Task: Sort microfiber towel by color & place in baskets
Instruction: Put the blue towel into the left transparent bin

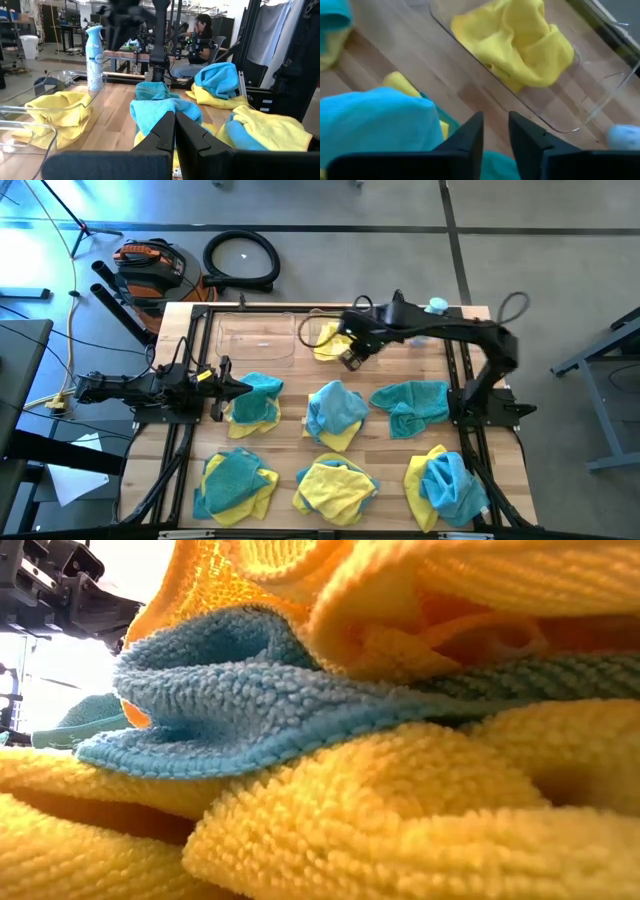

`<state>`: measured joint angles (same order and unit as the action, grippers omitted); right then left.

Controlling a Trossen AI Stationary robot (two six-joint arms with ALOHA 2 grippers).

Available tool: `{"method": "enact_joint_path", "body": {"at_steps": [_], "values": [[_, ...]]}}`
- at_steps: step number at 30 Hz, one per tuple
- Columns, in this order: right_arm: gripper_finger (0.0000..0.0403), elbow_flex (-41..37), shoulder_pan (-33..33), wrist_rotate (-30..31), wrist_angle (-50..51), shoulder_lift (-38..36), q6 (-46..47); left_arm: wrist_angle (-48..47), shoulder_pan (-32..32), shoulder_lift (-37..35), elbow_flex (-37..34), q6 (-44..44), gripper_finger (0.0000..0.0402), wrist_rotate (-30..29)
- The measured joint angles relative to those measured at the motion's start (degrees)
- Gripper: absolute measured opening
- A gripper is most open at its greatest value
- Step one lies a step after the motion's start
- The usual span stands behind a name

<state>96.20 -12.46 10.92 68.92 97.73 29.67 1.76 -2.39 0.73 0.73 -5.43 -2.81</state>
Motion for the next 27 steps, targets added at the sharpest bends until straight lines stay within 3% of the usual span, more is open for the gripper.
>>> {"method": "enact_joint_path", "body": {"at_steps": [5, 9, 13, 20, 23, 27], "values": [[0.0008, -20.0, 4.4, -1.0, -17.6, -15.3, 4.1, 0.3, 0.0, 0.0, 0.0, -3.6, 0.0, 0.0], [0.0016, -34.7, 8.3, -2.7, -31.9, -28.1, 5.0, 2.7, 0.0, 0.0, 0.3, -4.5, 0.0, -1.2], [0.0005, -44.8, 10.9, -0.2, -38.9, -38.6, 2.0, -0.9, 0.0, 2.5, 5.0, -4.9, 0.0, -5.0], [0.0004, -56.1, 9.3, 2.0, -38.7, -52.7, -3.3, -11.9, 0.0, 20.6, 20.3, -2.7, 0.0, -13.8], [0.0001, -60.3, 7.1, -1.8, -39.7, -57.8, -6.6, -15.2, 0.0, 30.8, 27.9, -5.0, 0.0, -17.2], [0.0001, -64.2, 3.4, -11.8, -43.6, -62.3, -13.4, -25.6, 0.0, 43.1, 40.1, -7.6, 0.0, -18.9]]}}
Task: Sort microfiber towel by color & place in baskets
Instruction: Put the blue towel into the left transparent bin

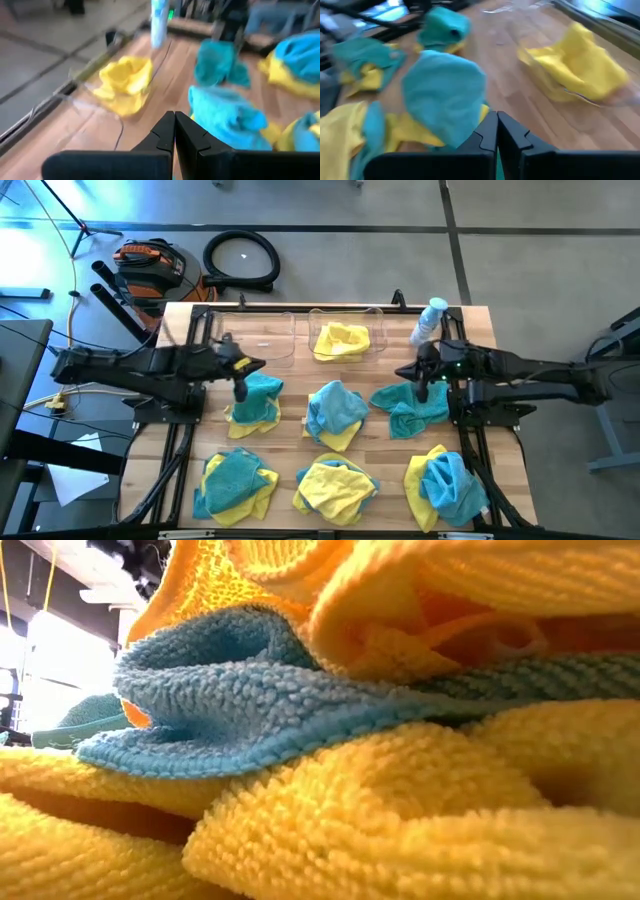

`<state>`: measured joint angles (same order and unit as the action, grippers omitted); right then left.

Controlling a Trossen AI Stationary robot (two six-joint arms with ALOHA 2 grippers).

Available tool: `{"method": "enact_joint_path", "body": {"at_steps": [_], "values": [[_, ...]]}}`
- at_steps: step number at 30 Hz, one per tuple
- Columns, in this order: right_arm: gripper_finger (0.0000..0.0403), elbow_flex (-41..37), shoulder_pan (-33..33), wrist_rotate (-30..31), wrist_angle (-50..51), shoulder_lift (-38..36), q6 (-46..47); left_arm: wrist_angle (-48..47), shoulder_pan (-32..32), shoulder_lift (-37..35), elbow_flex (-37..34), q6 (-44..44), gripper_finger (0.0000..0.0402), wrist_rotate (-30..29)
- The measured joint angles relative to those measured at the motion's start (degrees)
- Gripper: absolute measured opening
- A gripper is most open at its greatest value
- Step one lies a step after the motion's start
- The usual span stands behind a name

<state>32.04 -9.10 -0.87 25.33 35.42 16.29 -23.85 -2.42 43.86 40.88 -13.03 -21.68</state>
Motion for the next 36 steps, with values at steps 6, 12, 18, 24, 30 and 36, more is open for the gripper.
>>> {"method": "enact_joint_path", "body": {"at_steps": [6, 12, 18, 24, 30, 36], "values": [[0.0, -2.3, -6.7, -10.8, -1.1, -1.8, -7.9, -19.9, 0.0, 15.0, 18.4, -16.6, 0.0, -2.0], [0.0, -2.5, -12.8, -18.2, -1.2, -1.3, -15.2, -45.1, -1.0, 25.8, 32.7, -45.9, 0.0, 0.4], [0.0, -2.5, -17.2, -23.1, -0.9, -1.3, -19.9, -54.0, -5.9, 31.6, 35.8, -66.7, 0.0, 6.3], [0.0, -2.5, -19.5, -24.6, 0.7, -1.3, -22.6, -55.0, -8.1, 37.5, 35.8, -72.2, 0.0009, 8.5], [0.0, -2.5, -20.3, -27.0, 2.7, -1.3, -23.0, -59.8, -8.7, 42.1, 35.8, -74.3, 0.0061, 9.6], [0.0, -2.5, -20.2, -27.0, 2.7, -1.3, -23.4, -62.8, -8.3, 43.3, 33.5, -75.0, 0.0119, 8.5]]}}
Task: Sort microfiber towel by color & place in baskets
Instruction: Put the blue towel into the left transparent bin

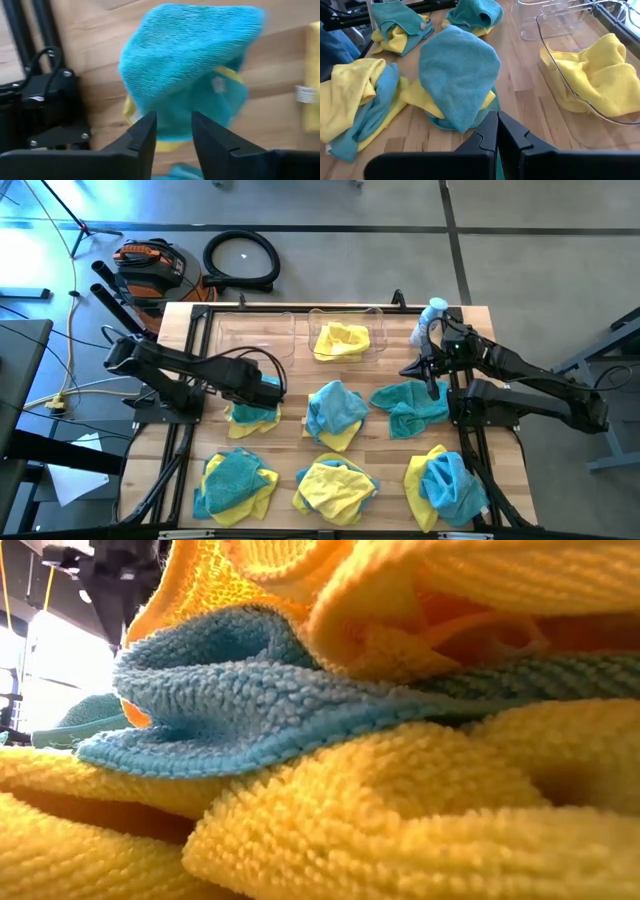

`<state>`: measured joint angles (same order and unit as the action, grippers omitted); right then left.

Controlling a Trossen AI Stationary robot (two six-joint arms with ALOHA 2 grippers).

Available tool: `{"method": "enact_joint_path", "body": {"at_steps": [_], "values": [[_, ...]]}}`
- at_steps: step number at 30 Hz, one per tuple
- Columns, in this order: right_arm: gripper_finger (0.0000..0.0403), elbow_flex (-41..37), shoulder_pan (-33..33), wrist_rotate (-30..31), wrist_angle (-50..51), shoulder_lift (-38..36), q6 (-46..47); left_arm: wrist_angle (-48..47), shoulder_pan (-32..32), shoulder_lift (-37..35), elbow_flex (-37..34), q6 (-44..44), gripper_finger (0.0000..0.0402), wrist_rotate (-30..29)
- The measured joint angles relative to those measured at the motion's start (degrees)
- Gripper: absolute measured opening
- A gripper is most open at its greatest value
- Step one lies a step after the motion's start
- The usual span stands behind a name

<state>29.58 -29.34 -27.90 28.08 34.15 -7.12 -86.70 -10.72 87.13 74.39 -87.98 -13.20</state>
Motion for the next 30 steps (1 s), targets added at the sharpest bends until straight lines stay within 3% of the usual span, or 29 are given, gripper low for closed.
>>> {"method": "enact_joint_path", "body": {"at_steps": [5, 12, 15, 17, 20, 26, 30], "values": [[0.0, 0.0, 0.0, 0.0, 0.0, 0.0, 1.1, 2.7, 0.3, 0.0, -7.5, 1.6, 0.0142, -0.3], [0.0, 0.0, 0.0, 0.2, -0.2, 0.0, 2.6, 13.8, 2.0, 0.0, -15.6, 6.0, 0.0143, -0.6], [0.0, 0.0, 0.0, 0.9, -1.3, 0.0, 4.7, 17.0, 3.6, 0.0, -17.4, 10.2, 0.0116, 1.4], [0.0, 0.0, 0.0, 0.9, -2.2, 0.0, 5.8, 17.1, 4.2, 0.0, -17.1, 12.4, 0.0073, 2.2], [0.0, 0.0, 0.0, 0.9, -3.9, 0.0, 7.6, 16.3, 4.8, 0.0, -15.3, 15.5, 0.0013, 1.3], [0.0, 0.0, 0.0, 5.4, -5.4, 0.0, 12.3, 4.6, 6.3, -1.3, -4.0, 18.9, 0.0002, 0.5], [0.0, 0.0, 0.0, 14.2, -5.0, 0.0, 16.0, -3.8, 6.3, -1.8, 9.0, 21.1, 0.0001, -7.6]]}}
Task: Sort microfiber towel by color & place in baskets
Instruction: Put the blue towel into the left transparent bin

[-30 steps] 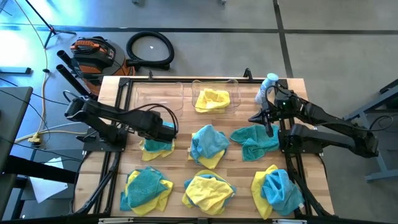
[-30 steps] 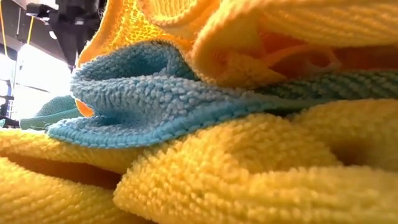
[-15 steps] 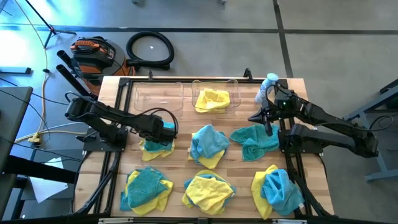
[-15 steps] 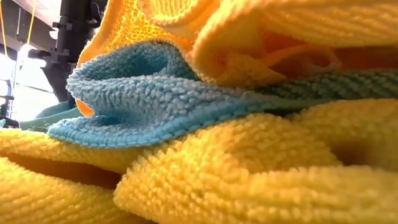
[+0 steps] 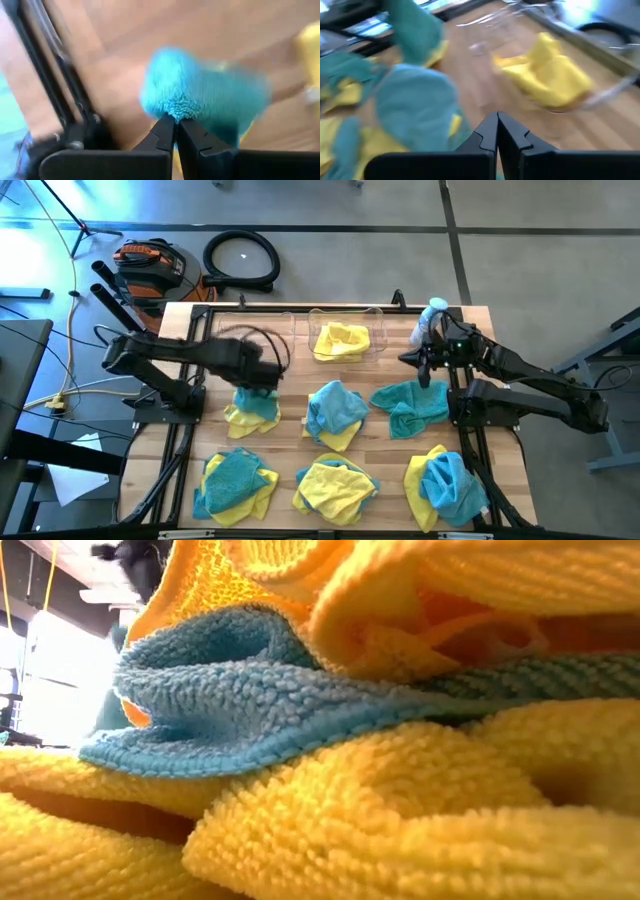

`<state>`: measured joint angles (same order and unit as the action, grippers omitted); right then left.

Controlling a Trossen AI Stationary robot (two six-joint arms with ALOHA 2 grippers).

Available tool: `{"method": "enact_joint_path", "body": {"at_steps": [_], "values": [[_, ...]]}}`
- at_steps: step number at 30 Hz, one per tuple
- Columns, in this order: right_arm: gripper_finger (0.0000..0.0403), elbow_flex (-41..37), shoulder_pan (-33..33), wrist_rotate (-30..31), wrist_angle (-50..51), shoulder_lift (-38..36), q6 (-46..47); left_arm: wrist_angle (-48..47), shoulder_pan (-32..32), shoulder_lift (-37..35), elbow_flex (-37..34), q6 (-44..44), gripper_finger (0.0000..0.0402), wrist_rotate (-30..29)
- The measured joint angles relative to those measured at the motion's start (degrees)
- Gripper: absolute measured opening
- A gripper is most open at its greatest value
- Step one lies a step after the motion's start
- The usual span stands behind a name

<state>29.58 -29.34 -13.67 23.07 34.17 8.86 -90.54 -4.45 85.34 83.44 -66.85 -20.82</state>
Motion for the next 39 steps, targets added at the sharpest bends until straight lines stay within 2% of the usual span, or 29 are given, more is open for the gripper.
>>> {"method": "enact_joint_path", "body": {"at_steps": [3, 6, 10, 14, 16, 20, 24, 27, 33, 39], "values": [[0.0, 0.0, 0.0, 4.6, 0.0, 0.0, 0.2, 0.8, 0.9, -1.8, 7.8, 3.1, 0.0001, -10.0], [0.0, 0.0, 0.0, 5.2, -0.3, 0.0, 0.2, 0.7, 3.9, -2.8, 13.8, 7.1, 0.0001, -17.1], [0.0, 0.0, 0.0, 5.3, -0.2, 0.3, 0.2, 0.6, 10.7, -2.9, 18.6, 16.0, 0.0, -18.4], [0.0, 0.0, 0.0, 6.6, -0.2, 0.6, 0.2, 0.5, 17.1, -2.9, 18.6, 23.1, 0.0, -15.9], [0.0, 0.0, 0.0, 6.9, -0.2, 0.8, 0.2, 0.5, 19.4, -2.9, 17.4, 25.3, 0.0, -14.0], [0.0, 0.0, 0.0, 6.9, -0.2, 0.8, 0.2, 1.1, 22.7, -2.9, 13.6, 27.4, 0.0, -14.0], [0.0, 0.0, 0.0, 7.3, 0.0, 0.8, 0.2, 7.4, 25.7, -2.8, 6.1, 30.0, 0.0, -13.0], [0.0, 0.0, 0.0, 8.0, 0.1, 0.8, 0.2, 14.1, 28.8, -2.8, -0.3, 32.0, 0.0, -9.5], [0.0, 0.0, 0.0, 9.2, 0.2, 0.8, 0.1, 25.0, 34.6, -2.8, -10.0, 28.6, 0.0, -0.1], [0.0, 0.0, 0.0, 9.2, 0.2, 0.8, 0.1, 32.9, 36.3, -2.8, -18.1, 24.6, 0.0001, 1.4]]}}
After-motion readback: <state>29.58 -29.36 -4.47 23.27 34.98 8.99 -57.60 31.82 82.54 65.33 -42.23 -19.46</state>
